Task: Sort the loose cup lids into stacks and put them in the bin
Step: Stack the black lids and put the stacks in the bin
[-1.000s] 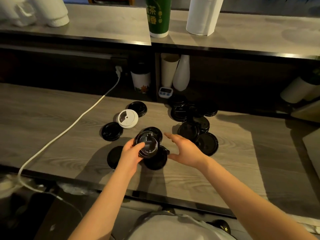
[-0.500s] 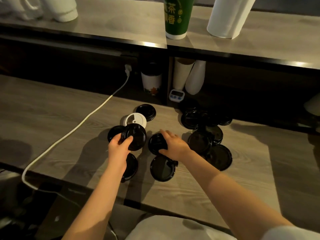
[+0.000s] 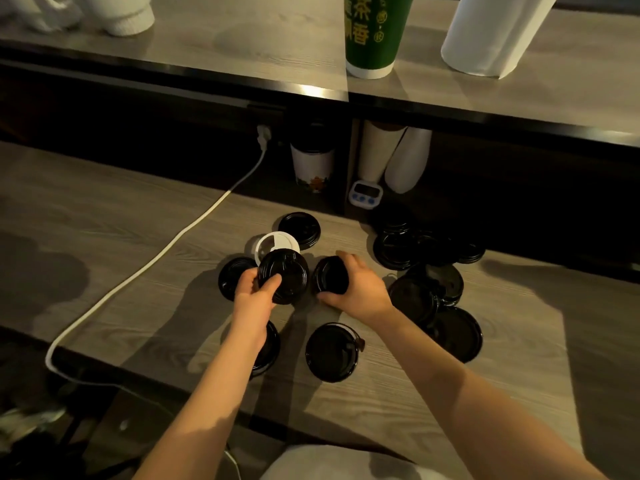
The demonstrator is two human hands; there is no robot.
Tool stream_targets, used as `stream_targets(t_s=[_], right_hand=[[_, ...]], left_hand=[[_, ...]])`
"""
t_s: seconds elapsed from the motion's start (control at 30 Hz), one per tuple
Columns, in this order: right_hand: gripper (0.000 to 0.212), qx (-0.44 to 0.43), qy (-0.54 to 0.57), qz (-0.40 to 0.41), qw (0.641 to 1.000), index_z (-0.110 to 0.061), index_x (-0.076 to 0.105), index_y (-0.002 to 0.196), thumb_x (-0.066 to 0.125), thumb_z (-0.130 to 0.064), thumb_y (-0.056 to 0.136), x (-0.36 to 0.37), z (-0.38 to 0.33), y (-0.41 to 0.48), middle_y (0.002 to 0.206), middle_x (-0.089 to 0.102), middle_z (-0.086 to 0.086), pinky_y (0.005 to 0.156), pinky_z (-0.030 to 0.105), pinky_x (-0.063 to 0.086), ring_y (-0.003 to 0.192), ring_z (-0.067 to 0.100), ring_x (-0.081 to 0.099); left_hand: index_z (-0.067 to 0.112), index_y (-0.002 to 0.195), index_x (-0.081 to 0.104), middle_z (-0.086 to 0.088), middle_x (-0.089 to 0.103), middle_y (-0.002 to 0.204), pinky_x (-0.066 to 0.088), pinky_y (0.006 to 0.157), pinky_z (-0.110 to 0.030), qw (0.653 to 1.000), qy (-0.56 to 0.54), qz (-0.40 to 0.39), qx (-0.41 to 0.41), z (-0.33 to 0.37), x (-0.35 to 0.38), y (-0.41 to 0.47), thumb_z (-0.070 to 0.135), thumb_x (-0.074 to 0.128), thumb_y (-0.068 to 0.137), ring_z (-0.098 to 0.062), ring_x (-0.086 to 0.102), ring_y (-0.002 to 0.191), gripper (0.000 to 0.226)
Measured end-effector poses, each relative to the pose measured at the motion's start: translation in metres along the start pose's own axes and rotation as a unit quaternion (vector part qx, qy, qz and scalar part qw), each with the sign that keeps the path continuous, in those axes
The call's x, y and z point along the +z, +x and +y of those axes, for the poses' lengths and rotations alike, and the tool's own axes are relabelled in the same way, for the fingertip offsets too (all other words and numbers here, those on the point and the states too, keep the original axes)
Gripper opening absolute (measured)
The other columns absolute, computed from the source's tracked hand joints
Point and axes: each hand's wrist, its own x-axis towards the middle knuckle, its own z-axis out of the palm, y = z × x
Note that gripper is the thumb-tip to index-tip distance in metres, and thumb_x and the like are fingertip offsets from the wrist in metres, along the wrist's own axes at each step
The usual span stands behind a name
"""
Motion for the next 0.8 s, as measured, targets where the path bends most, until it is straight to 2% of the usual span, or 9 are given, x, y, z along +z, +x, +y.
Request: stream_targets(t_s=[0.07, 0.1, 0.23, 0.33, 0.4, 0.5, 0.6, 0.67, 0.8], right_hand=[[0.092, -0.002, 0.115, 0.024, 0.993, -0.019, 0.029, 0.144, 0.080, -0.039, 0.070, -0.007, -0.001, -0.005, 0.141, 0.042, 0.001, 0.102, 0.030, 0.039, 0.128, 0.019, 0.043], [0.095, -0.014, 0.162, 0.027, 0.986, -0.019, 0.029, 0.144, 0.082, -0.036, 0.067, -0.010, -0.004, -0.008, 0.142, 0.041, 0.001, 0.104, 0.028, 0.037, 0.130, 0.017, 0.041], [0.097, -0.066, 0.244, 0.033, 0.967, -0.015, 0.031, 0.141, 0.087, -0.027, 0.062, -0.011, -0.017, -0.028, 0.134, 0.041, -0.003, 0.104, 0.024, 0.035, 0.125, 0.011, 0.041], [0.091, -0.114, 0.217, 0.045, 0.969, -0.016, 0.037, 0.136, 0.087, -0.027, 0.061, -0.013, -0.022, -0.040, 0.124, 0.041, -0.008, 0.100, 0.022, 0.036, 0.120, 0.009, 0.043], [0.092, -0.147, 0.180, 0.054, 0.971, -0.014, 0.038, 0.137, 0.087, -0.029, 0.061, -0.018, -0.024, -0.046, 0.128, 0.044, -0.006, 0.103, 0.023, 0.035, 0.122, 0.010, 0.042], [0.095, -0.185, 0.130, 0.068, 0.972, -0.012, 0.037, 0.140, 0.085, -0.034, 0.062, -0.025, -0.024, -0.055, 0.135, 0.046, 0.002, 0.108, 0.032, 0.035, 0.127, 0.015, 0.042], [0.097, -0.203, 0.094, 0.088, 0.971, -0.014, 0.036, 0.143, 0.083, -0.042, 0.063, -0.026, -0.023, -0.063, 0.137, 0.045, 0.003, 0.108, 0.034, 0.035, 0.127, 0.020, 0.042], [0.099, -0.217, 0.052, 0.099, 0.970, -0.014, 0.035, 0.144, 0.082, -0.048, 0.063, -0.025, -0.021, -0.067, 0.138, 0.044, 0.005, 0.105, 0.031, 0.034, 0.124, 0.024, 0.043], [0.104, -0.225, -0.002, 0.082, 0.971, -0.016, 0.030, 0.147, 0.080, -0.052, 0.063, -0.025, -0.017, -0.073, 0.142, 0.041, 0.008, 0.102, 0.035, 0.036, 0.121, 0.027, 0.043]], left_hand=[[0.023, 0.087, 0.055, -0.004, 0.063, 0.097, 0.048, 0.082, -0.034, 1.000, -0.023, 0.003, -0.020, 0.001, 0.005, -0.001, 0.002, 0.054, 0.089, -0.017, 0.061, 0.089, 0.021], [0.021, 0.085, 0.054, -0.005, 0.062, 0.093, 0.048, 0.079, -0.034, 0.999, -0.043, 0.002, -0.033, 0.003, 0.008, -0.002, -0.001, 0.051, 0.089, -0.018, 0.061, 0.085, 0.023], [0.017, 0.083, 0.052, -0.008, 0.061, 0.087, 0.049, 0.062, -0.030, 0.991, -0.109, -0.038, -0.065, 0.008, 0.018, -0.018, -0.006, 0.043, 0.090, -0.018, 0.060, 0.078, 0.026], [0.014, 0.095, 0.056, -0.008, 0.063, 0.094, 0.049, 0.062, -0.030, 0.985, -0.123, -0.100, -0.068, 0.009, 0.020, -0.030, -0.006, 0.037, 0.090, -0.019, 0.061, 0.084, 0.028], [0.013, 0.103, 0.055, -0.008, 0.063, 0.095, 0.046, 0.063, -0.030, 0.982, -0.124, -0.131, -0.064, 0.011, 0.019, -0.038, -0.004, 0.034, 0.090, -0.019, 0.061, 0.085, 0.030], [0.012, 0.105, 0.058, -0.007, 0.066, 0.095, 0.044, 0.063, -0.030, 0.978, -0.112, -0.173, -0.044, 0.010, 0.017, -0.047, 0.006, 0.032, 0.092, -0.018, 0.061, 0.085, 0.029], [0.012, 0.113, 0.058, -0.006, 0.067, 0.101, 0.045, 0.065, -0.029, 0.976, -0.083, -0.200, -0.023, 0.008, 0.016, -0.053, 0.014, 0.037, 0.095, -0.016, 0.063, 0.088, 0.027], [0.015, 0.110, 0.059, -0.003, 0.069, 0.097, 0.047, 0.065, -0.029, 0.978, -0.056, -0.200, 0.000, 0.006, 0.014, -0.056, 0.007, 0.045, 0.092, -0.014, 0.066, 0.085, 0.023], [0.020, 0.106, 0.060, -0.001, 0.069, 0.100, 0.051, 0.081, -0.031, 0.977, -0.020, -0.213, 0.016, 0.001, 0.007, -0.063, 0.001, 0.051, 0.091, -0.014, 0.065, 0.095, 0.026]])
